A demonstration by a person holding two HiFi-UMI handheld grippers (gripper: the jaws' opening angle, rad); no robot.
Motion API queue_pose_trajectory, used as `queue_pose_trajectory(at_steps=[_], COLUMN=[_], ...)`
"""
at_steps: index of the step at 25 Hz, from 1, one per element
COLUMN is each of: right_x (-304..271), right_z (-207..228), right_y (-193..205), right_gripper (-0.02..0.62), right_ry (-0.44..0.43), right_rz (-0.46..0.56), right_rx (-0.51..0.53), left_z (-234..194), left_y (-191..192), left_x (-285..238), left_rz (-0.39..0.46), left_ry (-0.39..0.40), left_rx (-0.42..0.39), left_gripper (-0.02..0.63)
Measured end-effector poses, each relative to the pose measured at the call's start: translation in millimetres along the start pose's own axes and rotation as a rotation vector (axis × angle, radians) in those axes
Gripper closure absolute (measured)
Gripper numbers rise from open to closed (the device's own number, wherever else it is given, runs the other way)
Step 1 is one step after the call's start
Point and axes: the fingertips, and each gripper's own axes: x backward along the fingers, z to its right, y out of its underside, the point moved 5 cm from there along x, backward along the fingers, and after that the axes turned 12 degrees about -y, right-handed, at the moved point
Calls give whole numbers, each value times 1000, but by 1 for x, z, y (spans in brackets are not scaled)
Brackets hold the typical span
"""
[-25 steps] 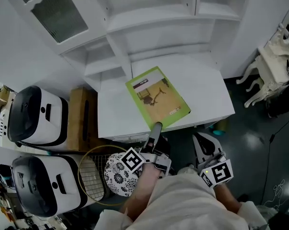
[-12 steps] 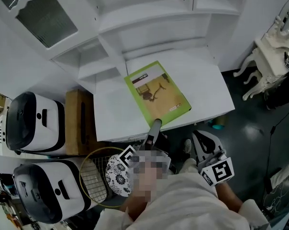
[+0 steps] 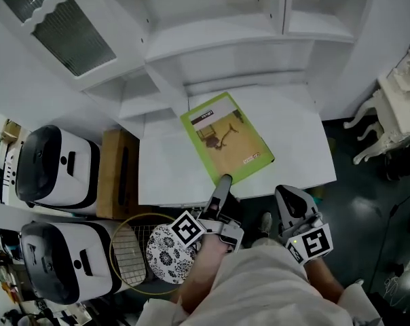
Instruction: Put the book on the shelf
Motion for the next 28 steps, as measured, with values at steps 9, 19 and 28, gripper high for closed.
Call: queue_pose_trajectory(at_steps=[9, 19, 28], right_x=[8, 1, -17], right_z=[55, 64, 54], right_y=[-2, 6, 4], right_gripper=[577, 577, 577], right_ry=[-78, -80, -57], right_rz=[-2, -16, -10], right_rx=[-6, -29, -38], left_z=[7, 9, 32], left_y=[27, 26, 13], left_x=[-41, -49, -44], left_rz=[61, 53, -7], left_ry=[5, -12, -13], left_rx=[13, 25, 18], left_gripper=[463, 463, 463])
